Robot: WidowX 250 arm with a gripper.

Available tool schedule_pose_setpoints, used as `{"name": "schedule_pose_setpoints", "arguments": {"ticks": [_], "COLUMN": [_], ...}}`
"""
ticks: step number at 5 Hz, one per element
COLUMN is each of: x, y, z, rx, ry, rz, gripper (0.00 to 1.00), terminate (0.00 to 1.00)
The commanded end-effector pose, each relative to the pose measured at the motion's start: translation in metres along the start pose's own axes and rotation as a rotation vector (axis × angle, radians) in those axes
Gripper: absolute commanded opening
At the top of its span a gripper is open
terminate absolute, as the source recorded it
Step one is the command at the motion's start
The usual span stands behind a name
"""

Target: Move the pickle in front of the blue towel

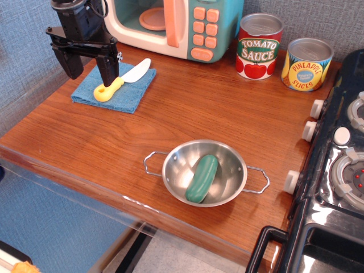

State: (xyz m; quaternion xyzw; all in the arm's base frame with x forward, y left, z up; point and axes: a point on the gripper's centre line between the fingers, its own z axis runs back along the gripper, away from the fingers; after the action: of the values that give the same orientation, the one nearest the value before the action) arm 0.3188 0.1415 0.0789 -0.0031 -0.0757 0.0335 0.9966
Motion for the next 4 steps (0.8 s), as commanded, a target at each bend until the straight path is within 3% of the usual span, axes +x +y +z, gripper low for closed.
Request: {"name": "schedule_pose_setpoints", "arguments": {"ticks": [1,2,4], "x": [0.000,-0.003,-0.038], "y": [0.000,-0.016,-0.089], "z": [0.000,0.001,0.011], "rx": [0.000,-0.012,-0.073], "ry": [0.000,-0.004,-0.030], "rz": [0.000,-0.039,-0.260], "gripper": [1.00,1.00,1.00], "terminate": [0.00,0.00,0.00]}}
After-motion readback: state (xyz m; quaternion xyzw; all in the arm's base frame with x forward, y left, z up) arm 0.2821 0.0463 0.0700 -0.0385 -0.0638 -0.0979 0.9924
